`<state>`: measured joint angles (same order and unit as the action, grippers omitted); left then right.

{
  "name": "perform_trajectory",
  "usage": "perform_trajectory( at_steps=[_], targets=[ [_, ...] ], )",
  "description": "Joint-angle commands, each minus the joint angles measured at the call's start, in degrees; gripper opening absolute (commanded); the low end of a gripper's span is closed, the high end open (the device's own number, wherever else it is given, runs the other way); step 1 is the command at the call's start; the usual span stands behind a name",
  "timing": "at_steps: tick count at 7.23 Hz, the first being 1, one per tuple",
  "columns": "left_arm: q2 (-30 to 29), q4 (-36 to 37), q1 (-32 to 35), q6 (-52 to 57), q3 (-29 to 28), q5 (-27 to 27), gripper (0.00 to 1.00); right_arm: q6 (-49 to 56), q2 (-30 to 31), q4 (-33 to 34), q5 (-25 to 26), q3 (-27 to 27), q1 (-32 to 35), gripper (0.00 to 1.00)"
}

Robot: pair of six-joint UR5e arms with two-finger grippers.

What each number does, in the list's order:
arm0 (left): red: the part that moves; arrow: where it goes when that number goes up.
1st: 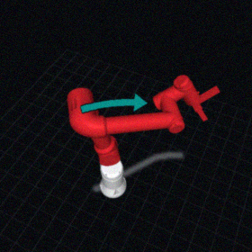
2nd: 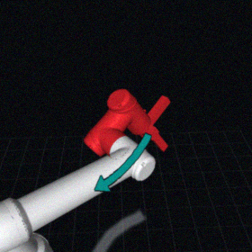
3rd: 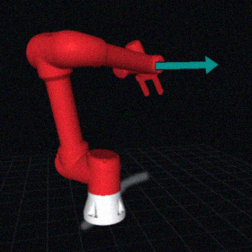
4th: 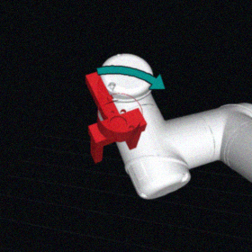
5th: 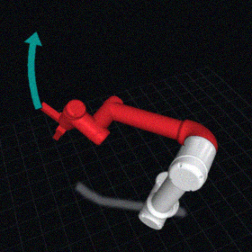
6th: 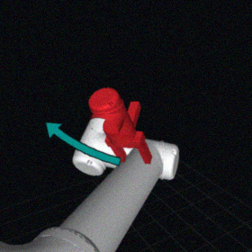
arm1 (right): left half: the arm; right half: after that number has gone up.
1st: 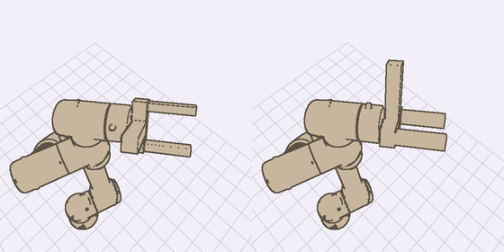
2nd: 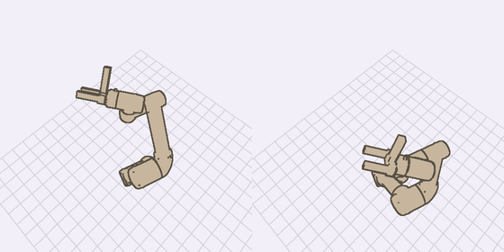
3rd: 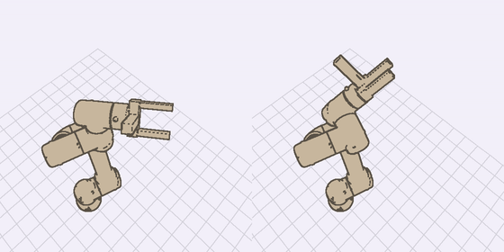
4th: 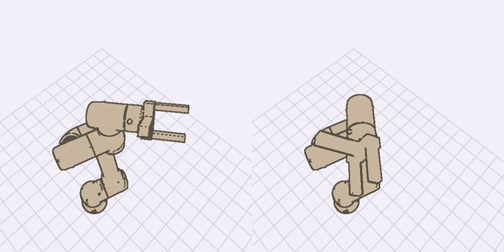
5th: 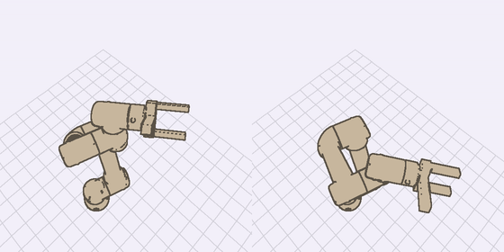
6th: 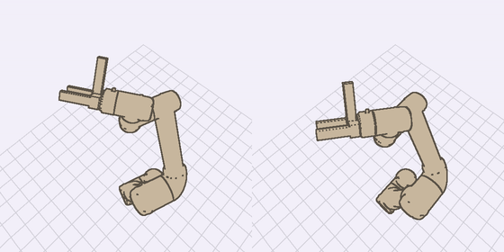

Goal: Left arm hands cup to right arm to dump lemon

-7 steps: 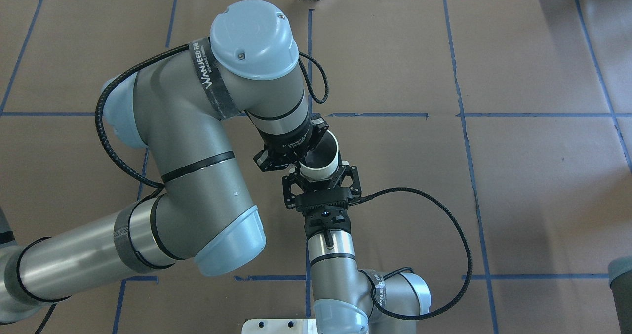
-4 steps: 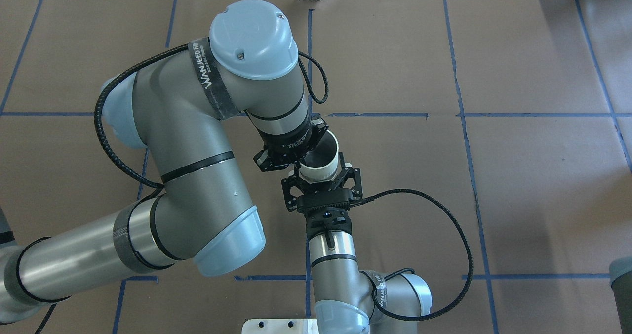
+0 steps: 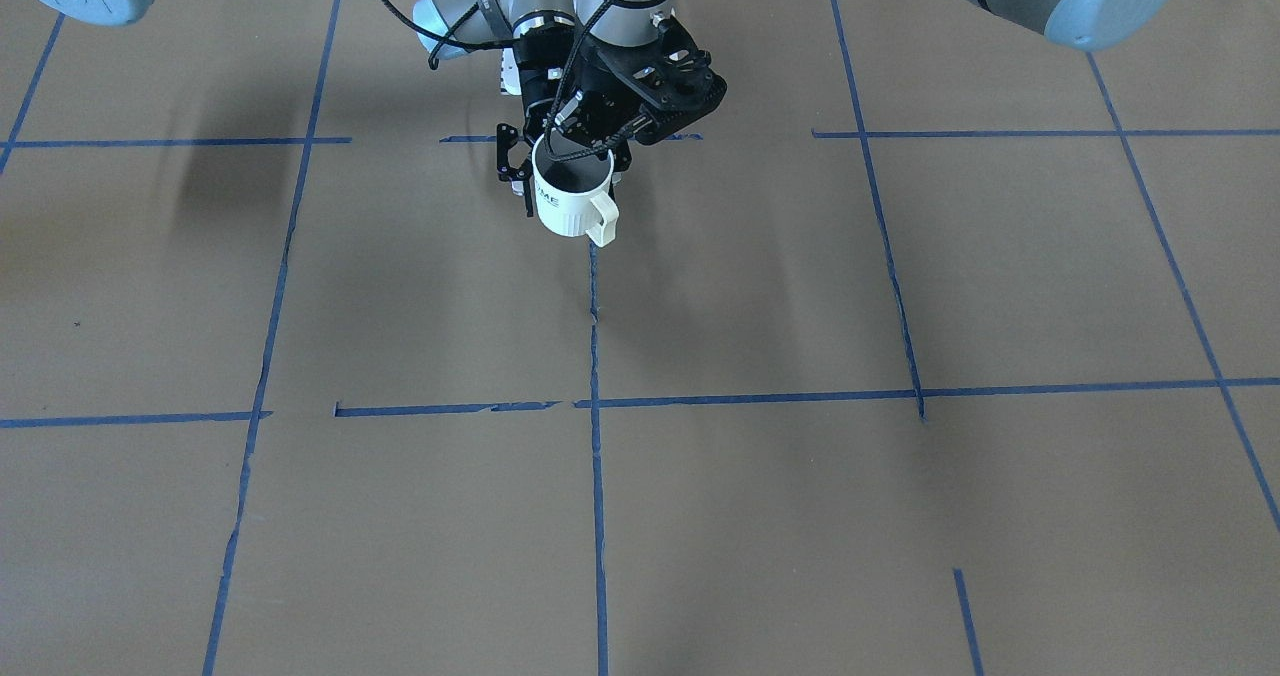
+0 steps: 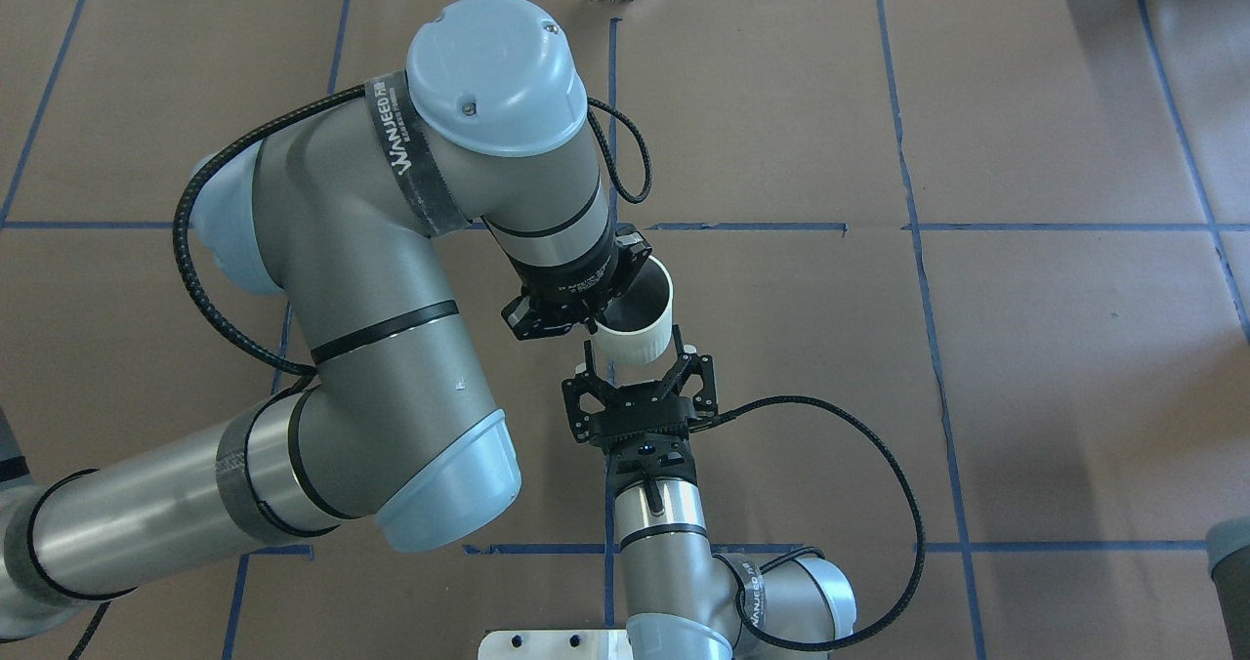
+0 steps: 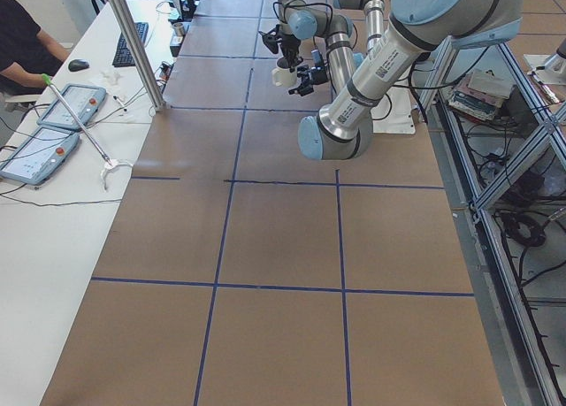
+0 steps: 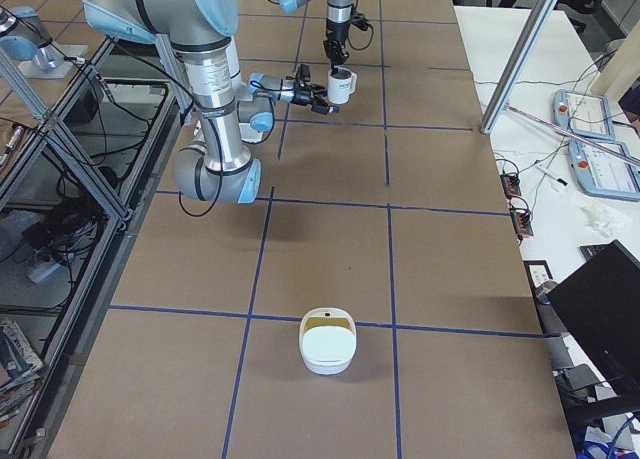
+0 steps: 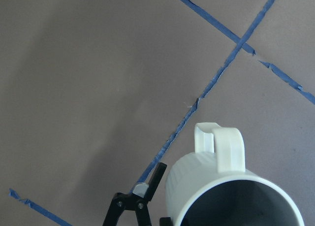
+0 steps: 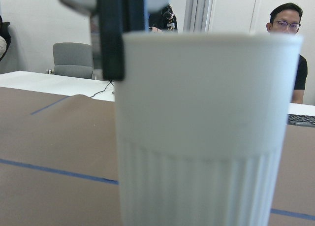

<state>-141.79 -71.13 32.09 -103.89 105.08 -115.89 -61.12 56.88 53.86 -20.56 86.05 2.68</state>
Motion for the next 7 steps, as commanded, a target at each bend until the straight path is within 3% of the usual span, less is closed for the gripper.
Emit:
perform_trajectory(
  at_steps=[1,2,3,4,7],
  targets=[
    [0.2,2.1,0.1,0.1,3.8,0.0,0.0,-0.1,0.3,-0.3,-0.2,-2.5,-0.2,1.0],
    [1.6,2.2,0.5,0.2,5.6,0.0,0.0,-0.2,0.2,-1.2,-0.5,-2.2,0.0,1.0],
    [5.3,2.2,1.1,3.3,9.1,0.1,0.0,0.3,0.1,-7.1,-2.7,-2.1,1.4,0.99],
    [10.3,2.1,3.9,8.6,12.5,0.0,0.0,1.7,-0.1,-13.6,-9.0,-1.9,3.7,0.98],
    [26.0,1.5,9.4,30.3,19.9,0.1,0.0,1.7,4.1,-15.5,-18.7,4.5,10.7,0.99]
  ],
)
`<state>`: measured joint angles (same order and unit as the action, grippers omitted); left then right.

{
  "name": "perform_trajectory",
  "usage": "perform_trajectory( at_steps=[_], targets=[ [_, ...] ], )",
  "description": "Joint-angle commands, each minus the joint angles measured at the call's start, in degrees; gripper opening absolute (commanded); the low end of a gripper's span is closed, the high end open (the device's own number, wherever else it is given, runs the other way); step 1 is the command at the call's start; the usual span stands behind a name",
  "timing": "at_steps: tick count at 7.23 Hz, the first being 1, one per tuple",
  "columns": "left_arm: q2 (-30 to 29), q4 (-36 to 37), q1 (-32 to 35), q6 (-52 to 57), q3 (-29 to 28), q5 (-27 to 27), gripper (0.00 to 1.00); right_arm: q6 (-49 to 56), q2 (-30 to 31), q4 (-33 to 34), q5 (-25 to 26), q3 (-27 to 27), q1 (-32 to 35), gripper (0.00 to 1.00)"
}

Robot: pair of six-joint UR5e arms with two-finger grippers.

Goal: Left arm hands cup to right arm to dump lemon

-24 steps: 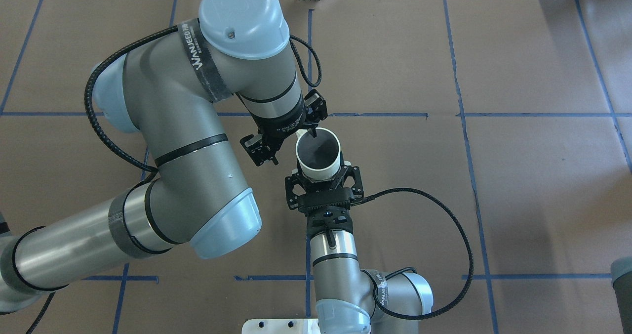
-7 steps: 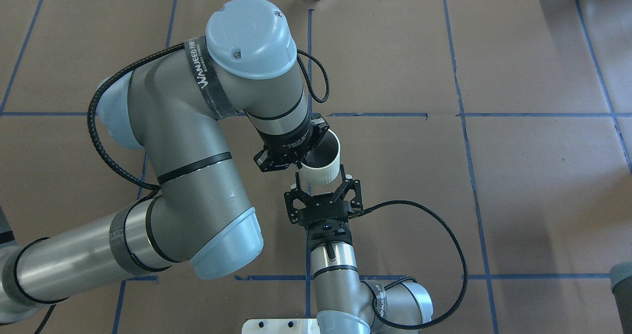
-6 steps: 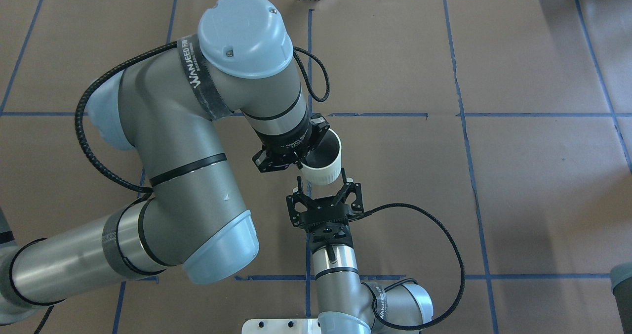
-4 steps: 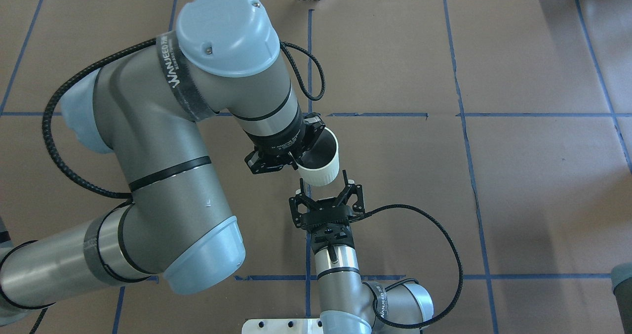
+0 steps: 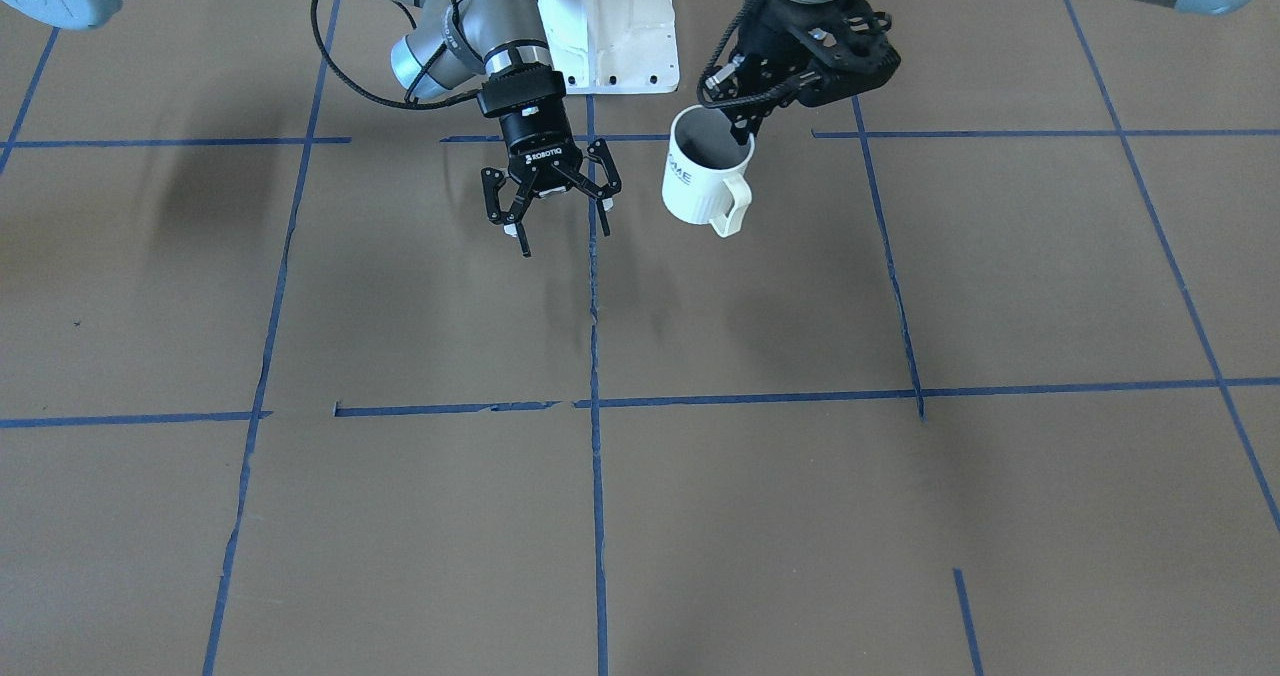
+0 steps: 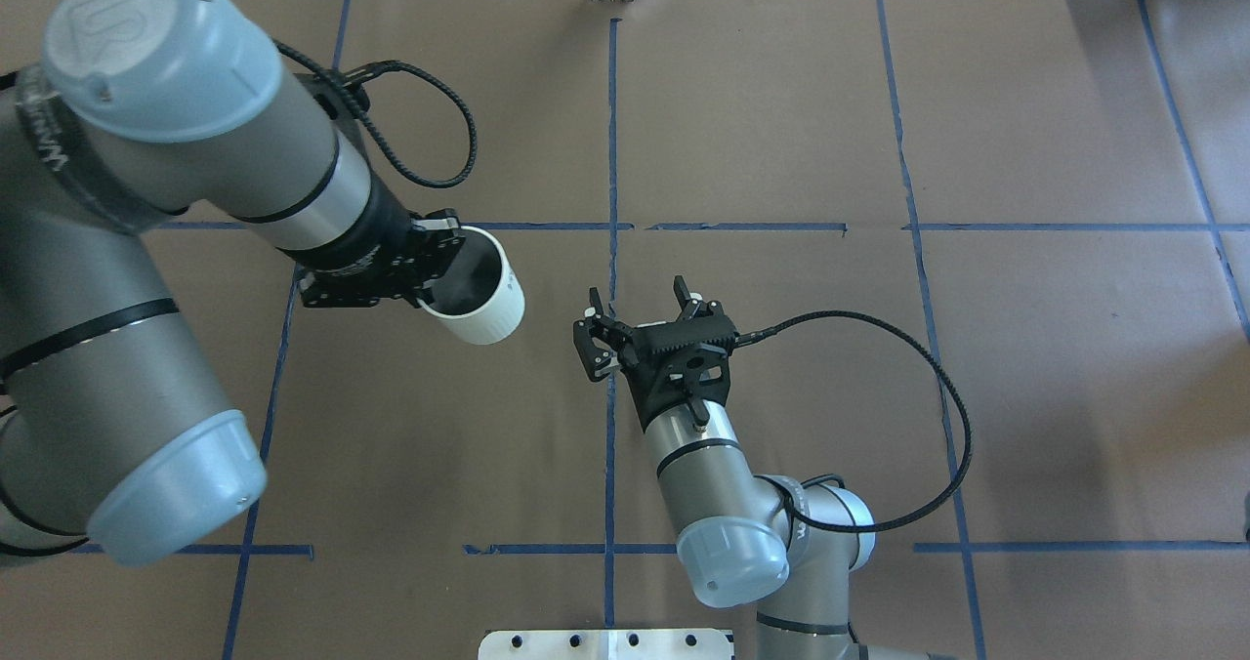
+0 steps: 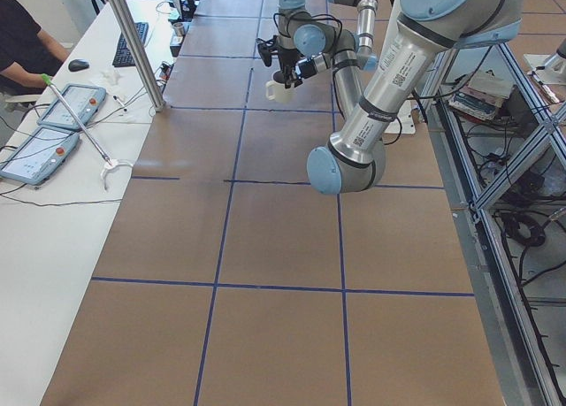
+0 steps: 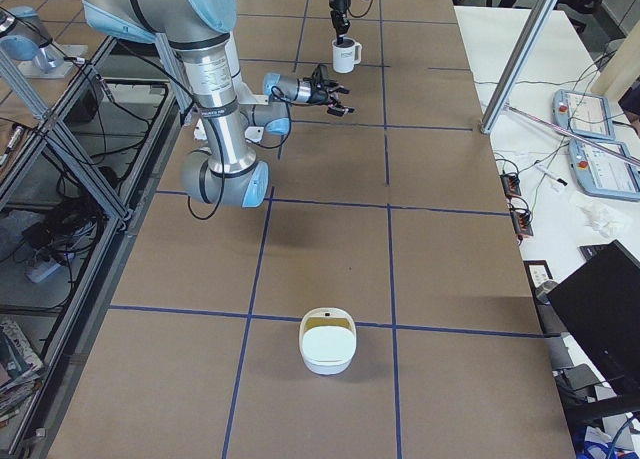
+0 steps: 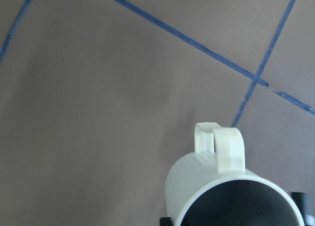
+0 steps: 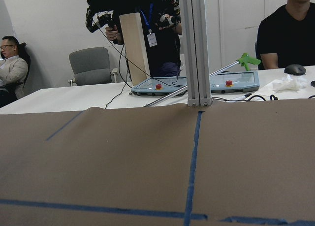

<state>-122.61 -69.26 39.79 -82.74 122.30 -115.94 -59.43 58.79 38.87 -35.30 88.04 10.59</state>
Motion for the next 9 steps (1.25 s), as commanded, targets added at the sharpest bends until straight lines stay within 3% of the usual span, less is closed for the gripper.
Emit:
perform_trajectory(
  at_steps=[1,3,4,5,6,7,8,9],
  targets=[
    [11.5,-1.9,4.0,14.7,3.2,0.1,0.0,0.0,4.6,-0.6,-7.5,3.7,5.6,0.99],
    [25.8,-15.1,8.0,25.1,2.4,-0.2,0.0,0.0,10.5,-0.1,-18.0,8.8,10.6,0.99],
    [33.1,-22.2,9.3,30.0,1.0,-0.2,0.0,0.0,12.8,3.1,-22.2,11.2,12.9,0.99],
    [36.3,-27.7,12.1,34.3,-1.9,-1.0,0.0,0.1,13.3,13.8,-28.6,17.0,16.0,0.99],
    [38.6,-30.1,15.3,38.7,-4.8,-5.7,0.0,0.1,12.3,30.5,-38.3,24.9,21.2,0.99],
    [38.8,-31.6,17.4,41.8,-7.4,-10.0,0.0,1.2,11.2,40.0,-49.0,30.3,27.2,0.99],
    [39.4,-32.3,17.6,43.2,-9.9,-10.4,0.0,1.4,10.6,41.0,-58.4,30.7,31.6,0.99],
    [39.4,-34.3,17.7,43.8,-11.8,-12.8,0.01,1.4,11.0,41.2,-63.6,30.6,33.9,0.99]
  ],
)
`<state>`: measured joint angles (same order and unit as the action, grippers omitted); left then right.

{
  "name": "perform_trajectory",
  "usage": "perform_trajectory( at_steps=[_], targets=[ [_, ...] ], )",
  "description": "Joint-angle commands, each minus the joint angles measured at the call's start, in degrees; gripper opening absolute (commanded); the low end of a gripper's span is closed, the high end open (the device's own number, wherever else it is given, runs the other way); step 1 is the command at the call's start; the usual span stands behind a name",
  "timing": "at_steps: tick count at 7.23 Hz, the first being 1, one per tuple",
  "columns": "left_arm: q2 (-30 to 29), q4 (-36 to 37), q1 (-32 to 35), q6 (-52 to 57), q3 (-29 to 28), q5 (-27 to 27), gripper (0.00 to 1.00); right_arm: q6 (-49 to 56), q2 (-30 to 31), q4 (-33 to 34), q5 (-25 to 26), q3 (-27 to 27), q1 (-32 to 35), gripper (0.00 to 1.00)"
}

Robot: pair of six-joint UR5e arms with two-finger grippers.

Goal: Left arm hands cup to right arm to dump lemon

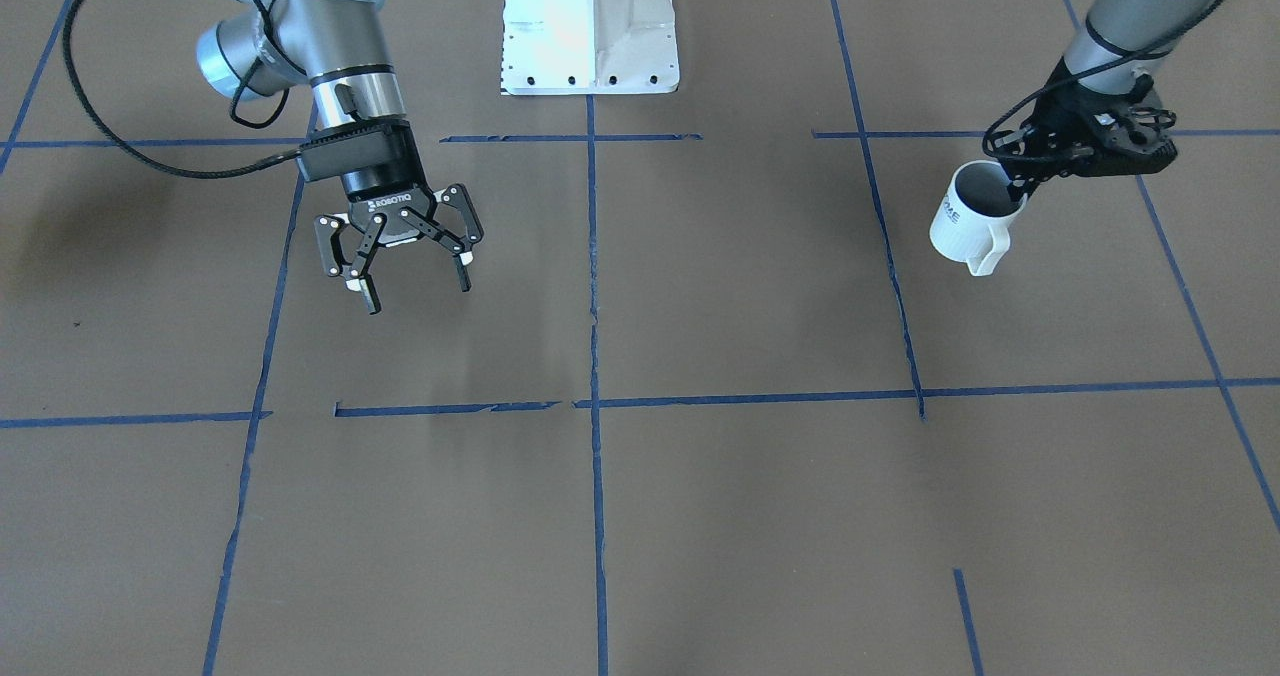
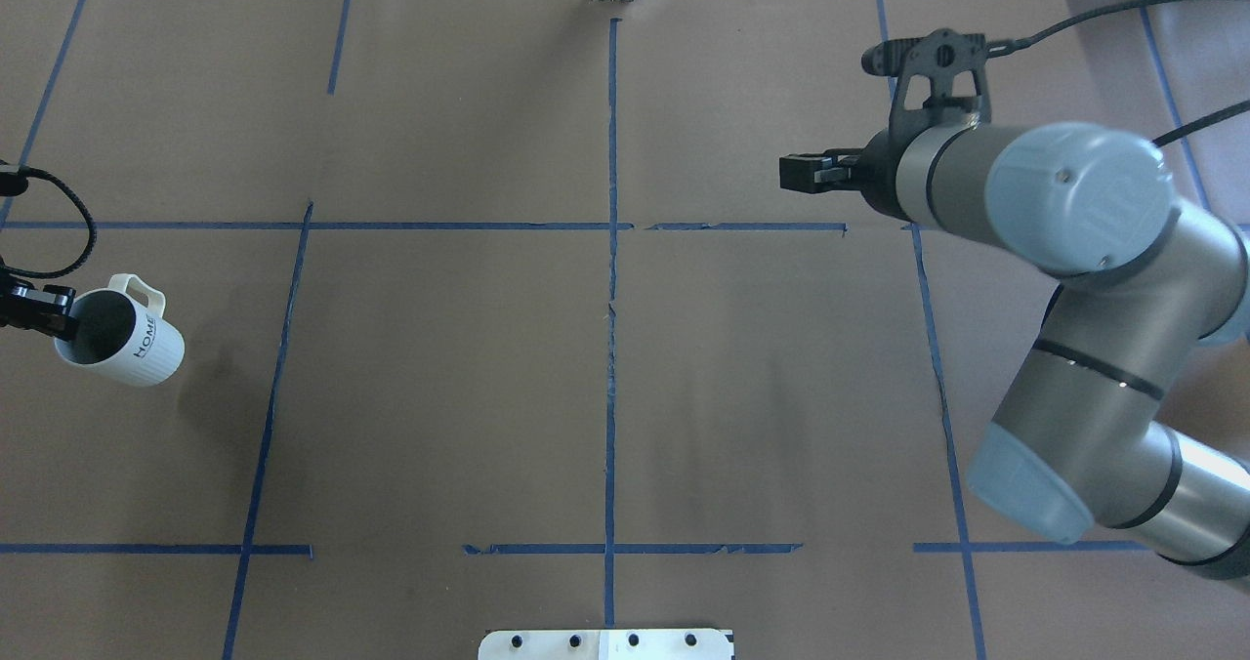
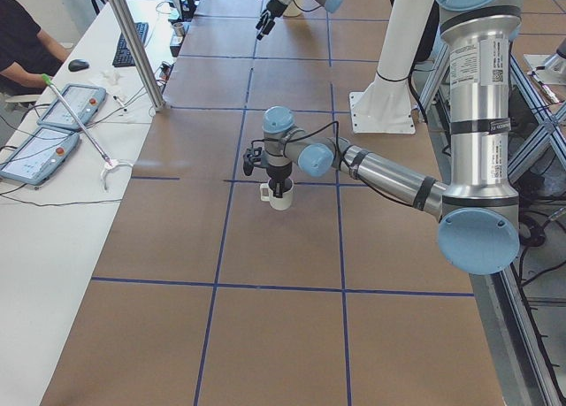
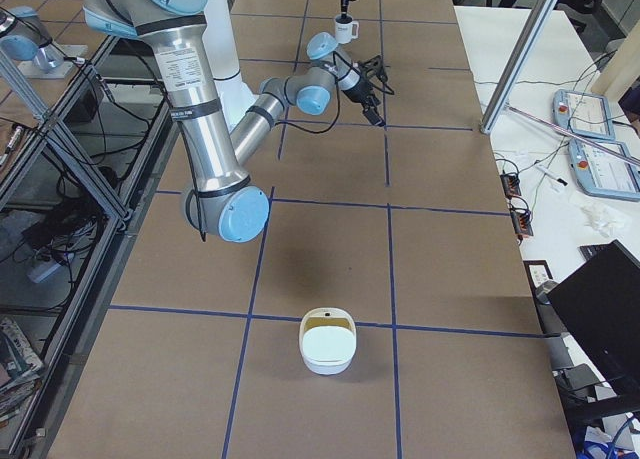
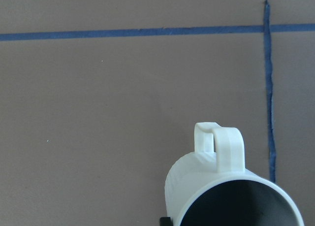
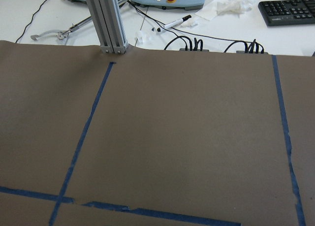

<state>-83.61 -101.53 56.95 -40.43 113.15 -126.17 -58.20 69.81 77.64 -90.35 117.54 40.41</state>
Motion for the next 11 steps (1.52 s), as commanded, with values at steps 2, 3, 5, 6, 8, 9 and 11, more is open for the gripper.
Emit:
perform_trajectory(
  at_steps=[2,3,5,6,8,9,11],
  targets=[
    [1.3,-2.4,2.4,2.5,-3.6,-5.0,0.03,0.1,0.2,2.4,-8.9,1.0,4.1,0.99],
    [1.0,-2.6,3.1,2.6,-6.0,-4.9,0.04,-0.1,0.2,2.4,-9.0,1.1,4.1,0.99],
    [0.5,-4.5,5.2,2.5,-8.7,-5.0,0.06,-0.1,-0.4,5.4,-9.1,1.3,4.2,0.99],
    [0.4,-5.2,5.7,2.3,-9.0,-4.9,0.09,-0.1,-0.5,5.8,-9.1,1.6,4.2,0.99],
    [-1.1,-7.1,7.6,2.5,-11.4,-5.1,0.99,-0.1,-0.4,5.8,-9.1,2.2,4.2,0.99],
    [-1.0,-8.9,7.7,2.0,-11.7,-5.2,1.0,-0.1,-0.4,5.8,-9.1,2.2,4.2,0.99],
    [-1.3,-9.0,8.7,1.6,-10.5,-5.4,1.0,0.1,-0.1,5.9,-9.2,2.8,4.4,0.99]
  ],
)
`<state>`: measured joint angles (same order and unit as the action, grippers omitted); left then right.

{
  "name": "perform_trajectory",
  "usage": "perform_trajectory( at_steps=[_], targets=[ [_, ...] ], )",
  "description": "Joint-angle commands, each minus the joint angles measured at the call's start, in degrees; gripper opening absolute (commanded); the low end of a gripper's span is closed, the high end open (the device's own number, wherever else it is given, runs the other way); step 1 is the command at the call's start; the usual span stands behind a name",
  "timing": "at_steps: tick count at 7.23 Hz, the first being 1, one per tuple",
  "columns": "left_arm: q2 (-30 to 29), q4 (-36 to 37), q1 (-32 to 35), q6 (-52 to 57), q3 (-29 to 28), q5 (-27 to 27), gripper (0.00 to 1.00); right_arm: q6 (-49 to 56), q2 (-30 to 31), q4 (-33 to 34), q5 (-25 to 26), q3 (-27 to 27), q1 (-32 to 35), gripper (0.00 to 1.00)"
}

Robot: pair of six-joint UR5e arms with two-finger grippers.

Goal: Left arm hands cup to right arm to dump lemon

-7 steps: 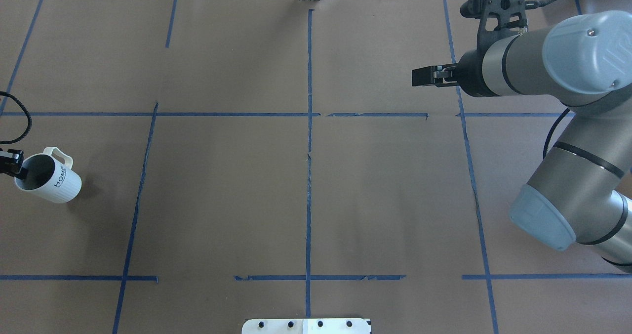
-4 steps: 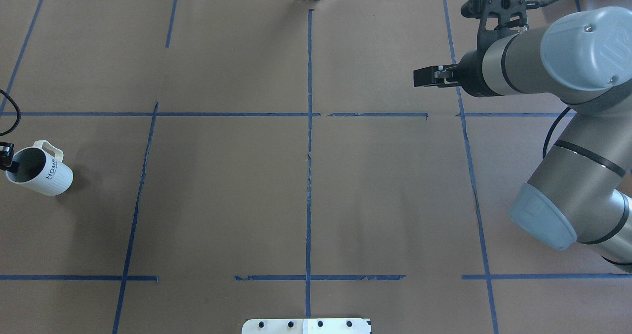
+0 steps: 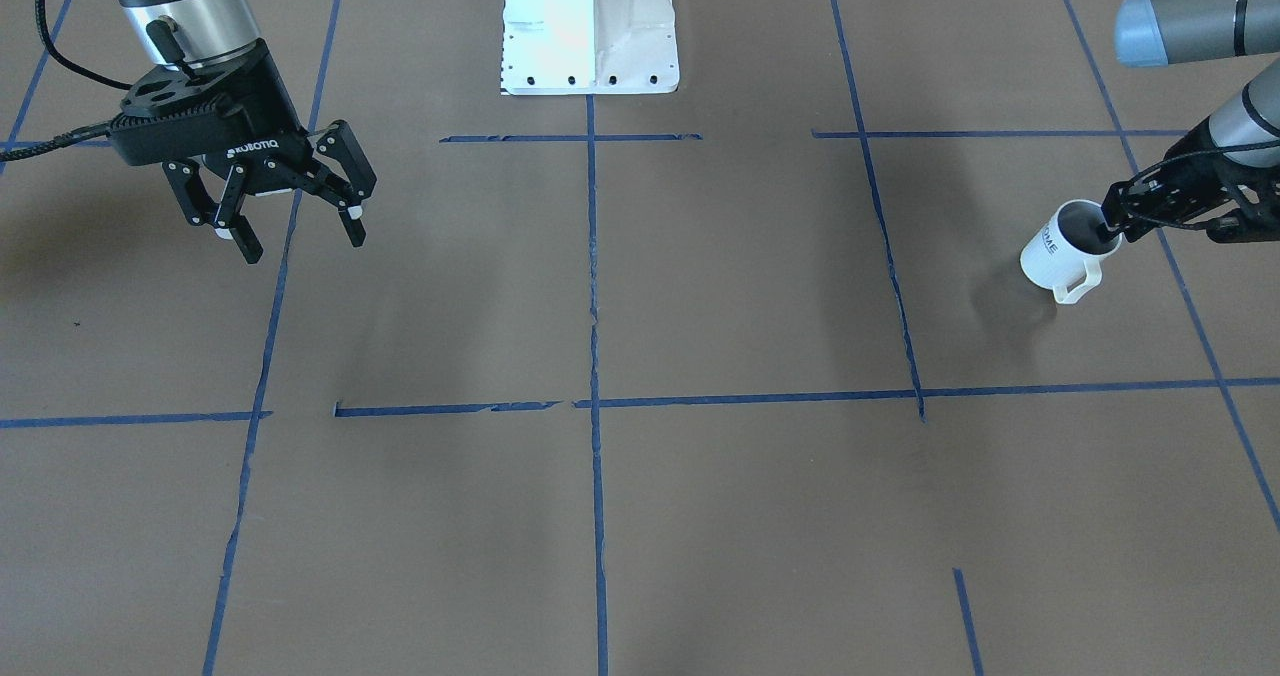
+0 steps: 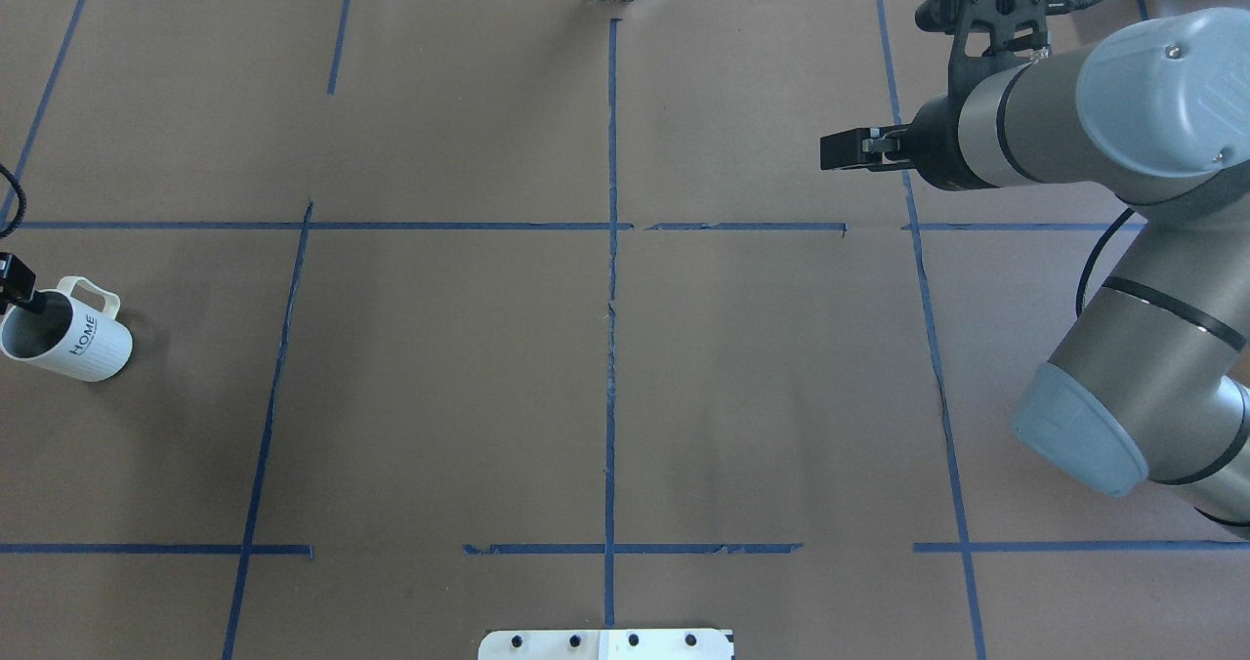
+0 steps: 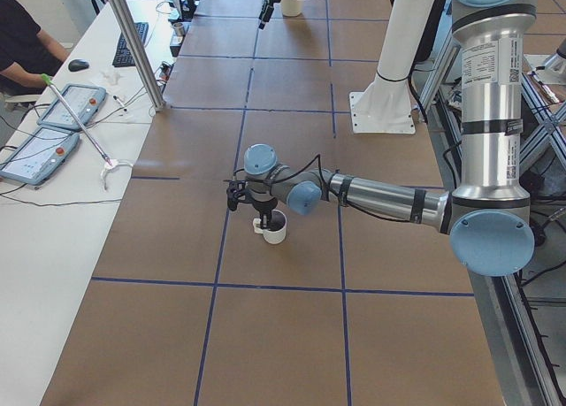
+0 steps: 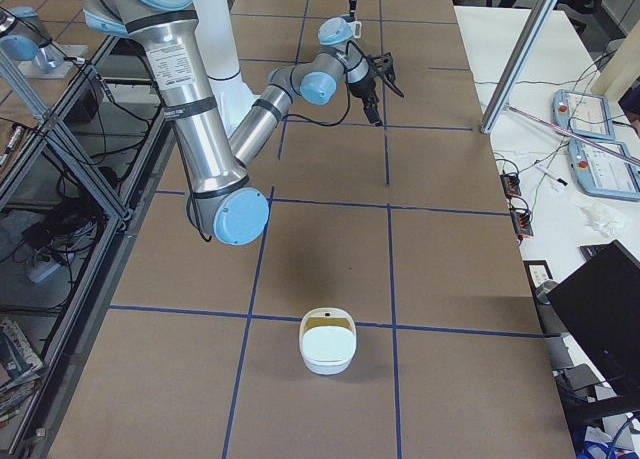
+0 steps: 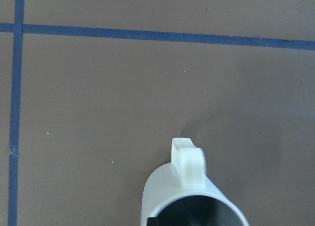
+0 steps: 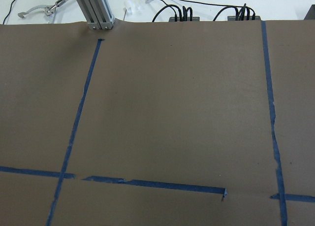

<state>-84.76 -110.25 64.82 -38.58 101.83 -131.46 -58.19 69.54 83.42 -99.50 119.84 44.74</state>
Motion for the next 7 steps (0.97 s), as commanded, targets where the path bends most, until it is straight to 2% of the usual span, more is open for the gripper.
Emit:
perform_trajectory(
  at_steps=[1,2,3,4,5,7],
  targets=[
    [0.0,-0.1,3.5,-0.3,2.2,-1.9,1.0,0.1,0.6,1.9,-1.4,1.6,1.4,0.99],
    [0.1,0.1,6.3,0.3,3.6,-2.8,1.0,0.8,0.0,10.3,-8.1,3.5,6.5,1.0],
    [-0.1,0.3,9.7,2.1,3.5,-2.8,1.0,6.1,0.3,16.3,-16.5,4.3,13.5,1.0],
    [-0.1,0.8,11.9,9.4,2.9,-2.6,1.0,13.0,2.2,19.5,-22.3,4.3,19.4,1.0],
    [-0.1,3.2,15.3,17.2,2.1,-2.5,1.0,20.3,6.0,21.4,-23.9,4.3,23.2,1.0],
    [-0.3,14.5,21.8,33.6,2.1,-2.4,1.0,39.3,17.1,21.7,-23.7,3.3,28.4,1.0]
  ],
)
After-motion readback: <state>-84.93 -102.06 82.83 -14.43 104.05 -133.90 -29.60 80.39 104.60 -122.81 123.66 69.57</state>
